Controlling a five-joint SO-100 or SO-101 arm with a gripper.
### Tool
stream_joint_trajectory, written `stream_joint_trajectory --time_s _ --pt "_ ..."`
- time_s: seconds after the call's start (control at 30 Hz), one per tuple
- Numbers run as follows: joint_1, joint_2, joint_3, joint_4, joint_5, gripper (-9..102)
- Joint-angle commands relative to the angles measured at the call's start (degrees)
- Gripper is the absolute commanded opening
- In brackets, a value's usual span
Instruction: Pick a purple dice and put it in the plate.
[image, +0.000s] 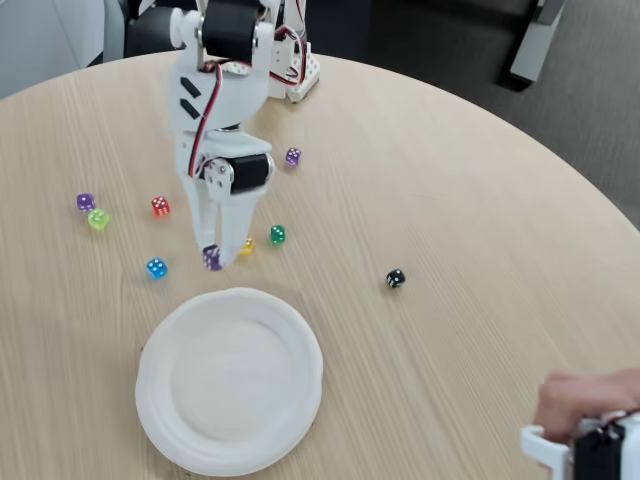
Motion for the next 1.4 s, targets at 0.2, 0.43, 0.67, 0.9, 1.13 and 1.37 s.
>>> stream_joint_trajectory --time_s 0.2,0.43,0.67,0.9,1.13,1.37 --pt "-0.26 -10.55 -12.57 0.26 1.32 0" --pt "-0.26 -15.91 -13.8 7.65 4.22 0" --pt "-0.26 -16.79 -13.8 9.14 3.25 0" --pt "0.44 -16.61 -13.8 5.71 -5.54 0" --pt "0.7 -16.61 -13.8 -5.71 -14.59 0" --pt "0.7 -16.61 -13.54 -6.77 -17.67 14"
